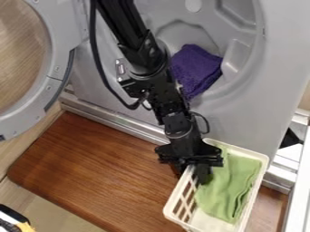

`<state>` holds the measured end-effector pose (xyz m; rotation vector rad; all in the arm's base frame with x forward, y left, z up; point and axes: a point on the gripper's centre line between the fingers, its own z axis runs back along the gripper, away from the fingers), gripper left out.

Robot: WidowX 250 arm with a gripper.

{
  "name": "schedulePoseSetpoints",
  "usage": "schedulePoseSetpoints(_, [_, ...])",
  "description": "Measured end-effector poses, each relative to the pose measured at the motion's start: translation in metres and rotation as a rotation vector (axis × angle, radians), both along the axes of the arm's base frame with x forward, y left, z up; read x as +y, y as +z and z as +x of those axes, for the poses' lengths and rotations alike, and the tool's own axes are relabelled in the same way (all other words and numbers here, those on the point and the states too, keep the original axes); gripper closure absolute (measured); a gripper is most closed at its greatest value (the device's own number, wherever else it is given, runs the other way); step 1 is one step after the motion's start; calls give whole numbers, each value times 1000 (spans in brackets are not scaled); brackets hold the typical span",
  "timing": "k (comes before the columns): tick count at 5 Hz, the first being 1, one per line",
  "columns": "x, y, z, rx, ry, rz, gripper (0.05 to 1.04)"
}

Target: Move the white basket to the lower right corner of the table

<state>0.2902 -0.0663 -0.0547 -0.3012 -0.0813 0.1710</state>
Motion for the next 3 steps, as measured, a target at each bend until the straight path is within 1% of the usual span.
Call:
schedulePoseSetpoints(1, [1,6,-8,5,2,6,157])
schedulePoseSetpoints(2, [2,20,-10,-37,-7,4,70])
schedulePoseSetpoints(3, [1,31,-12,-62,-17,-2,75])
